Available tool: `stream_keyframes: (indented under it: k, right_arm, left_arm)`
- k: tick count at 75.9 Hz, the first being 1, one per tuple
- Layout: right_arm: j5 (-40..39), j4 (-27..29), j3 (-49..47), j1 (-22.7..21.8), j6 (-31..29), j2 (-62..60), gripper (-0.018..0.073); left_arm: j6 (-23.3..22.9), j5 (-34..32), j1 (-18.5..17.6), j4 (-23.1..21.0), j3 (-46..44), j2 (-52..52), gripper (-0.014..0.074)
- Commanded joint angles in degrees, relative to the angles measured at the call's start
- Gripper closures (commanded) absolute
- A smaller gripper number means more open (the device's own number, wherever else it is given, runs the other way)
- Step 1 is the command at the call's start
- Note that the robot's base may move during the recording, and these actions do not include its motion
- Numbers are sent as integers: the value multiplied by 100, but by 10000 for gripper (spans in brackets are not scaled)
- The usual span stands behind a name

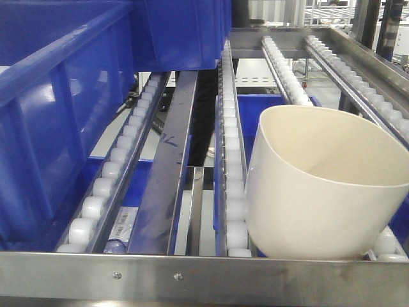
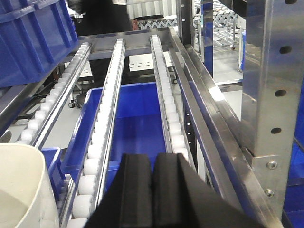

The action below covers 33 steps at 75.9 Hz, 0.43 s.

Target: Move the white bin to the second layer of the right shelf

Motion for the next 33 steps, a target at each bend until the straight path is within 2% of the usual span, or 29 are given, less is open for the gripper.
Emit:
stream_keyframes:
  k: [1, 33]
  right_arm:
    - [-549, 0, -97, -37, -10, -117, 503]
    - [-549, 0, -97, -37, -10, -117, 503]
  left_arm:
    - [-30, -501, -15, 0, 211, -80, 512]
    - [-30, -501, -15, 0, 211, -80, 512]
